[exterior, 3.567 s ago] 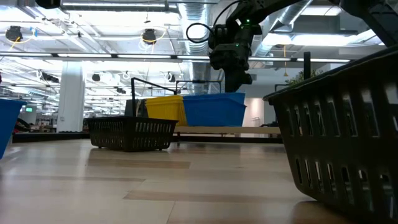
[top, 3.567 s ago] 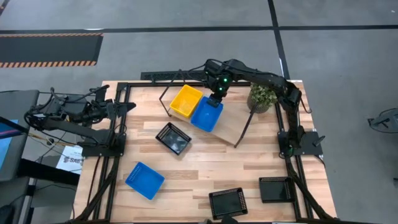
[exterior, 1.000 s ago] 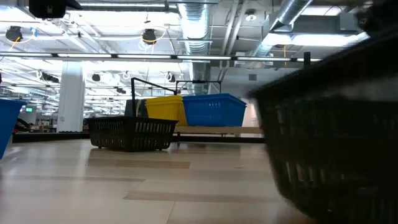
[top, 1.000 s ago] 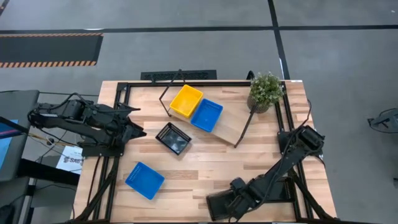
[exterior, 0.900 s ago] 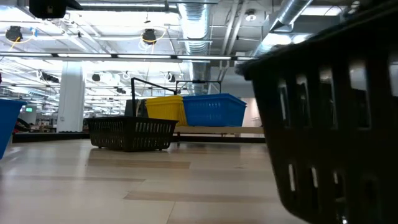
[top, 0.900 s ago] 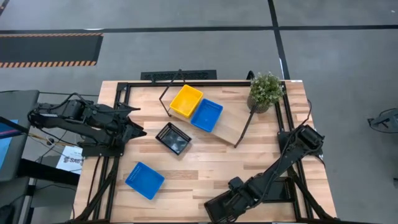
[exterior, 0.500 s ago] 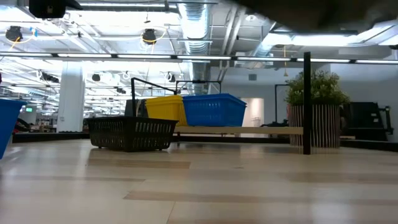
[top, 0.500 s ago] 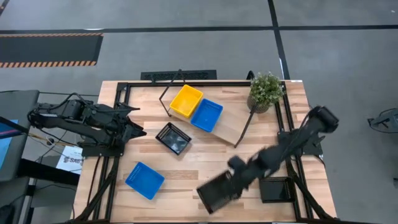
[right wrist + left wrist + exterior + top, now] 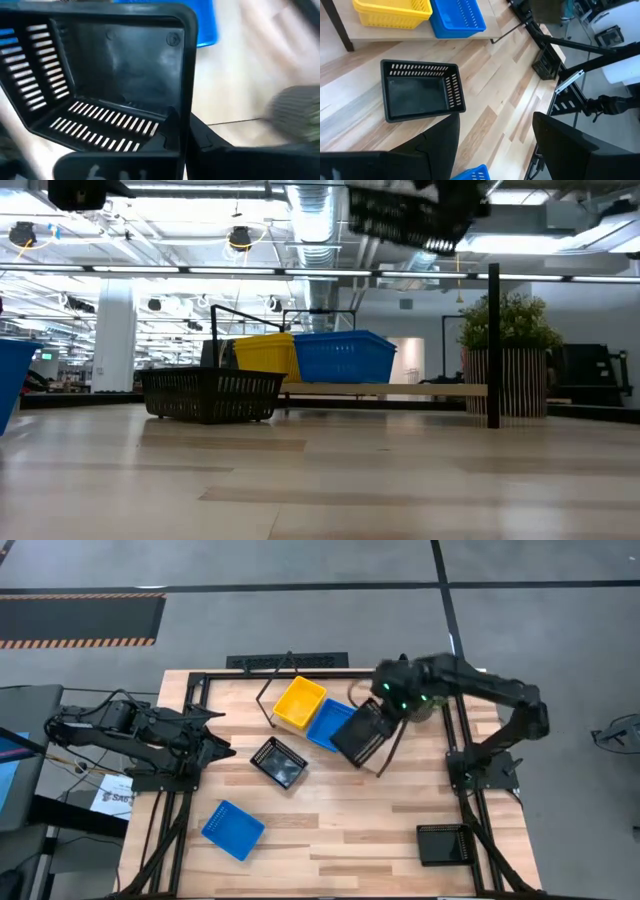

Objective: Stack baskets on shelf by color
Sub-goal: Put the middle black bin on the shelf

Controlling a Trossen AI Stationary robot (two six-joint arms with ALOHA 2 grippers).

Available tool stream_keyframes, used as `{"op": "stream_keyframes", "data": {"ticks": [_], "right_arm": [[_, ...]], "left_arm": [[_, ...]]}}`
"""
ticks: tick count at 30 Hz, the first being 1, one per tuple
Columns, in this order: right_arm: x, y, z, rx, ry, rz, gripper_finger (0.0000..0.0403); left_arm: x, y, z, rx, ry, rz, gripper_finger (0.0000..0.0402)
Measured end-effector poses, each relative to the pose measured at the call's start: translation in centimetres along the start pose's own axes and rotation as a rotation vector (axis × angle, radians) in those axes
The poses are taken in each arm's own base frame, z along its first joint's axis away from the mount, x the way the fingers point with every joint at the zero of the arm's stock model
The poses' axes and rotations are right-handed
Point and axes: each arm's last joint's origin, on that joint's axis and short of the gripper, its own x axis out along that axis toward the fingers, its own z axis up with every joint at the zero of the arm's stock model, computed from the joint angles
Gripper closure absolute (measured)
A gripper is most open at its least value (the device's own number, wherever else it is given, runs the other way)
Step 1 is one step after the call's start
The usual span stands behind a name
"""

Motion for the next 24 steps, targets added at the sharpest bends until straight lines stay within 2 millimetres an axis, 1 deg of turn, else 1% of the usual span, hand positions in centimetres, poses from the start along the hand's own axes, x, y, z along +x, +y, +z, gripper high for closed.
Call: {"op": "stream_keyframes", "data": {"ticks": [2, 6, 9, 12, 16, 21, 24], "right_arm": [[0.7, -1.2, 0.9, -0.086, 0.053, -0.04, 0.039], [2.7, -3.0, 2.1, -0.181, 0.17, -0.086, 0.0394], [3.9, -4.0, 3.0, -0.202, 0.196, -0.072, 0.0393], [4.7, -5.2, 3.7, -0.192, 0.212, -0.057, 0.0388], [6.0, -6.2, 4.0, -0.214, 0.263, -0.059, 0.0392], [7.7, -7.0, 4.1, -0.206, 0.27, -0.044, 0.0391], [9.0, -7.4, 3.6, -0.2, 0.299, -0.047, 0.0385]], "left_arm": [[0.0, 0.0, 0.0, 0.001, 0.0, 0.005, 0.0164], [0.0, 0.1, 0.0, -0.006, -0.017, 0.018, 0.0164], [0.0, 0.1, 0.0, -0.007, -0.02, 0.019, 0.0164], [0.0, 0.1, 0.0, -0.007, -0.023, 0.02, 0.0164], [0.0, 0.1, 0.1, -0.009, -0.039, 0.031, 0.0164], [0.0, 0.2, 0.1, -0.008, -0.059, 0.042, 0.0164], [0.0, 0.2, 0.2, -0.008, -0.061, 0.044, 0.0164]]}}
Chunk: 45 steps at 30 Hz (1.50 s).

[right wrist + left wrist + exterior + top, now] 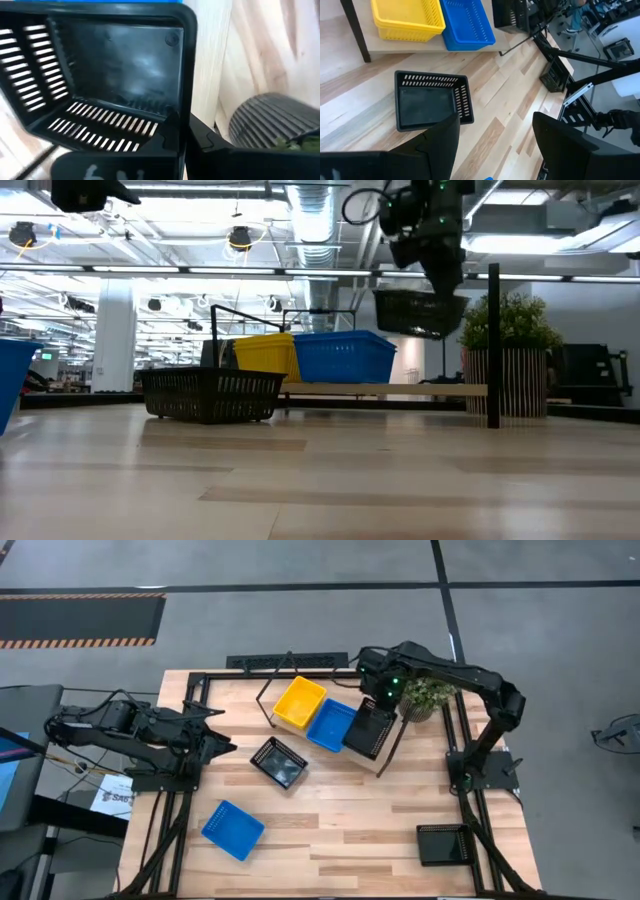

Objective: Stack baskets on shelf by color
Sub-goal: Put the middle black bin on the shelf

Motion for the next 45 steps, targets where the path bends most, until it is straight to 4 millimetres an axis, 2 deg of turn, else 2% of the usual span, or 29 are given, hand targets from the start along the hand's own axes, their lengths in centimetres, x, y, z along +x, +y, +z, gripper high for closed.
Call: {"op": "stream_keyframes", "data": {"ticks": [7, 17, 22, 34, 45], "right_arm": [[1.5, -0.3, -0.3, -0.01, 0.026, 0.025, 0.0391], [4.7, -1.0, -1.1, 0.017, 0.092, 0.028, 0.0381], [5.1, -1.4, -1.0, 0.046, 0.071, 0.025, 0.0385], [6.3, -1.7, -1.3, 0.088, 0.076, 0.046, 0.0366], [6.3, -1.7, -1.0, 0.101, 0.048, 0.046, 0.0308]], "left_arm": [[0.0, 0.0, 0.0, 0.001, 0.002, 0.004, 0.0164], [0.0, 0.0, 0.0, 0.0, 0.003, 0.005, 0.0164], [0.0, 0.0, 0.0, 0.0, 0.003, 0.005, 0.0164], [0.0, 0.1, 0.0, 0.001, 0.003, 0.005, 0.0164], [0.0, 0.1, 0.0, 0.0, -0.008, 0.012, 0.0164]]}}
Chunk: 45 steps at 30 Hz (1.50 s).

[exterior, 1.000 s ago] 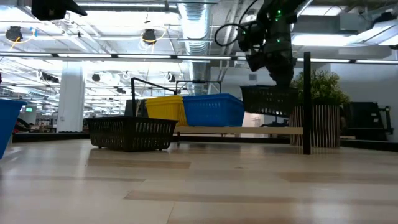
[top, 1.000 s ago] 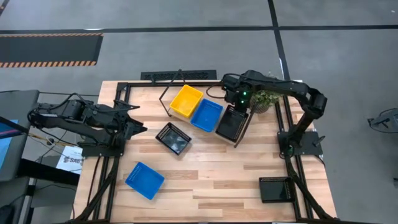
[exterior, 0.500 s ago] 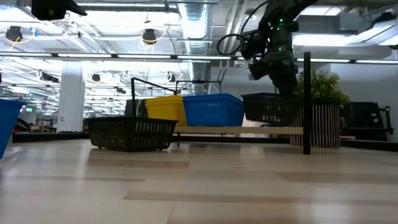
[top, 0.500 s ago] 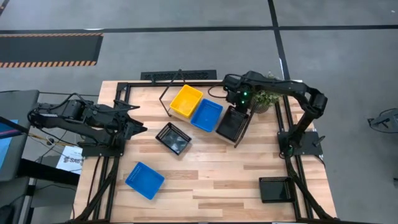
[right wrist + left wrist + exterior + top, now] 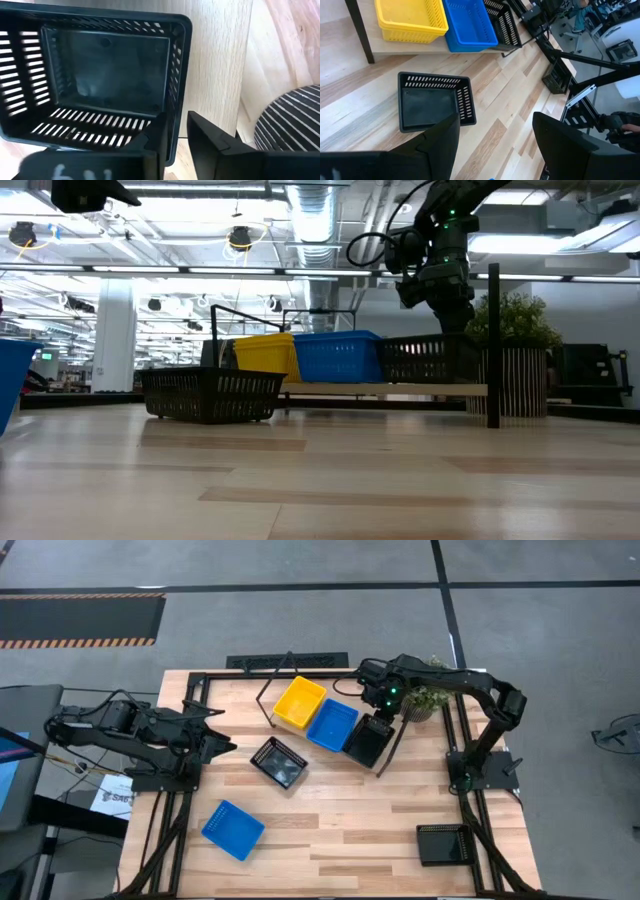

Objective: Stack baskets on shelf by color
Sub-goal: Put the middle black bin on the shelf, then stack the right black bin on the top of the blue bin on the shelf

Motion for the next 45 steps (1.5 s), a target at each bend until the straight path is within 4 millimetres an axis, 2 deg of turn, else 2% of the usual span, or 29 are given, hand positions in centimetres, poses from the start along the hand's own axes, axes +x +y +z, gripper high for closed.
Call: {"op": "stream_keyframes", "data": {"ticks": [4, 6, 9, 12, 16, 18, 20, 23, 25, 34, 39, 45], "right_arm": [[-0.3, 0.0, 0.1, 0.012, -0.002, 0.0, 0.0272], [-1.3, 0.1, 0.3, 0.024, -0.018, 0.001, 0.0251], [-4.5, 0.5, 0.3, 0.035, -0.077, 0.005, 0.0222], [-8.8, 1.5, -0.2, 0.051, -0.157, 0.015, 0.0202], [-13.7, 4.1, -2.9, 0.077, -0.234, 0.045, 0.0193], [-14.9, 5.9, -5.0, 0.057, -0.231, 0.055, 0.0196], [-15.2, 7.7, -7.1, 0.053, -0.209, 0.07, 0.0201], [-14.6, 10.5, -10.2, 0.084, -0.186, 0.101, 0.0208], [-13.4, 12.2, -12.4, 0.109, -0.128, 0.098, 0.021], [-4.5, 18.4, -21.0, 0.315, 0.114, 0.009, 0.0203], [-0.3, 21.3, -24.0, 0.42, 0.153, 0.033, 0.0206], [3.2, 23.5, -25.2, 0.441, 0.173, -0.033, 0.0211]], "left_arm": [[0.0, 0.0, 0.0, 0.0, -0.001, 0.001, 0.0164], [0.0, 0.0, 0.0, 0.0, -0.001, 0.001, 0.0164], [0.0, 0.0, 0.0, 0.0, -0.001, 0.001, 0.0164], [0.0, 0.0, 0.0, 0.0, -0.001, 0.0, 0.0164], [0.0, 0.0, 0.0, 0.002, -0.001, 0.001, 0.0164], [0.0, 0.0, 0.0, 0.002, -0.001, 0.0, 0.0164], [0.0, 0.0, 0.0, 0.002, -0.001, 0.0, 0.0164], [0.0, 0.0, 0.0, 0.002, 0.002, -0.001, 0.0164], [0.0, 0.0, 0.0, 0.003, 0.011, -0.007, 0.0164], [0.0, 0.0, 0.0, 0.003, 0.016, -0.011, 0.0164], [0.0, 0.0, 0.0, 0.003, 0.016, -0.011, 0.0164], [0.0, 0.0, 0.0, 0.022, 0.011, -0.006, 0.0164]]}}
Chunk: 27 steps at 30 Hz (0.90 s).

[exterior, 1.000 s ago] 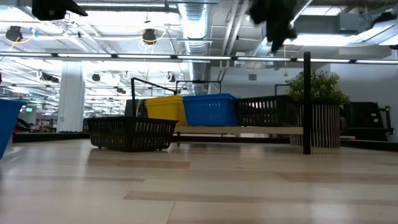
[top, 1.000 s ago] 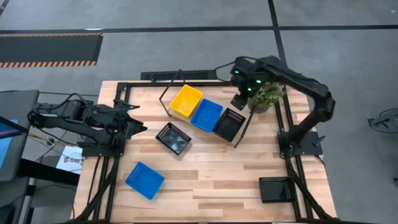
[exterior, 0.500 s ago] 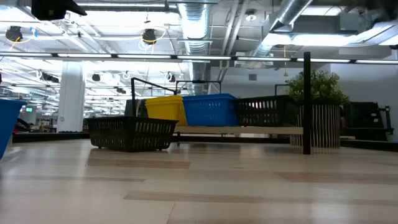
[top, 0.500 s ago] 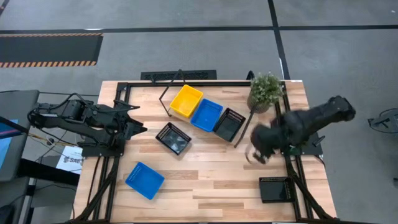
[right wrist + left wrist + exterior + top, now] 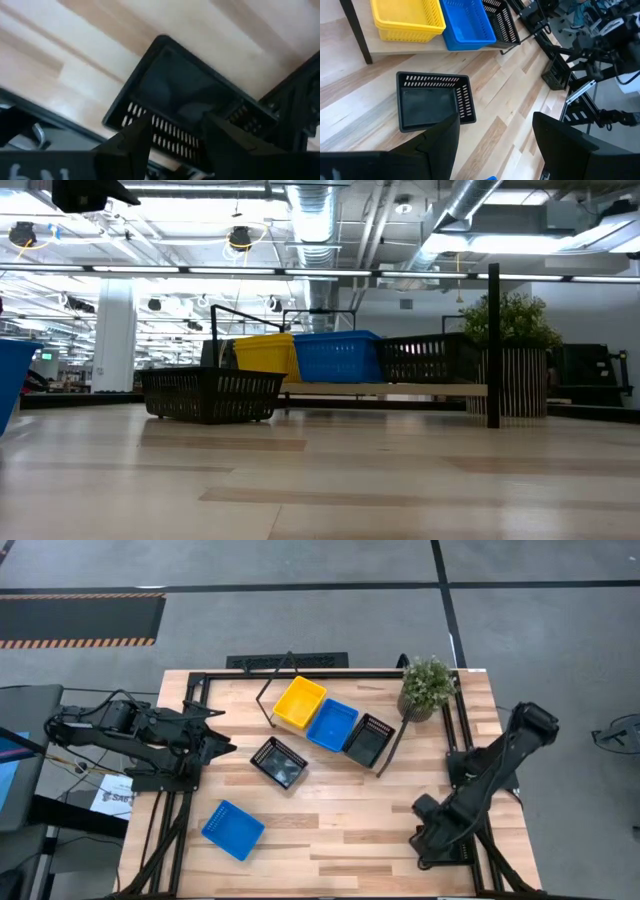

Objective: Stack baskets on shelf by color
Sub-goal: Stack the right black bin on the top of the blue bin on the shelf

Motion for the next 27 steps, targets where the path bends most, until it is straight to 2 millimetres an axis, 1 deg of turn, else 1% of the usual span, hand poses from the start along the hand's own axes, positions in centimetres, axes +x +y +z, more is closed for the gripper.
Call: {"op": "stream_keyframes", "data": {"ticks": [6, 9, 12, 15, 19, 21, 24, 27], "right_arm": [[2.2, 2.2, -0.1, -0.003, 0.051, 0.039, 0.021], [3.6, 3.4, 0.1, -0.043, 0.056, 0.061, 0.0214], [4.8, 4.6, 0.8, -0.096, 0.054, 0.094, 0.0217], [5.2, 6.1, 1.9, -0.176, 0.047, 0.187, 0.022], [4.6, 8.2, 3.6, -0.282, 0.015, 0.315, 0.0227], [4.1, 8.7, 4.2, -0.319, -0.002, 0.336, 0.0232], [2.6, 9.6, 5.0, -0.354, -0.051, 0.39, 0.0238], [0.7, 9.8, 5.2, -0.361, -0.095, 0.439, 0.0245]], "left_arm": [[0.0, 0.0, 0.0, 0.0, 0.0, 0.001, 0.0164], [0.0, 0.0, 0.0, 0.0, 0.001, 0.003, 0.0164], [0.0, 0.1, 0.0, 0.001, 0.004, 0.007, 0.0164], [0.0, 0.1, 0.0, 0.001, 0.003, 0.007, 0.0164], [0.0, 0.1, 0.0, 0.001, 0.003, 0.007, 0.0164], [0.0, 0.1, 0.0, 0.001, 0.003, 0.007, 0.0164], [0.0, 0.1, 0.0, 0.002, 0.003, 0.007, 0.0164], [0.0, 0.1, 0.0, 0.005, 0.003, 0.007, 0.0164]]}}
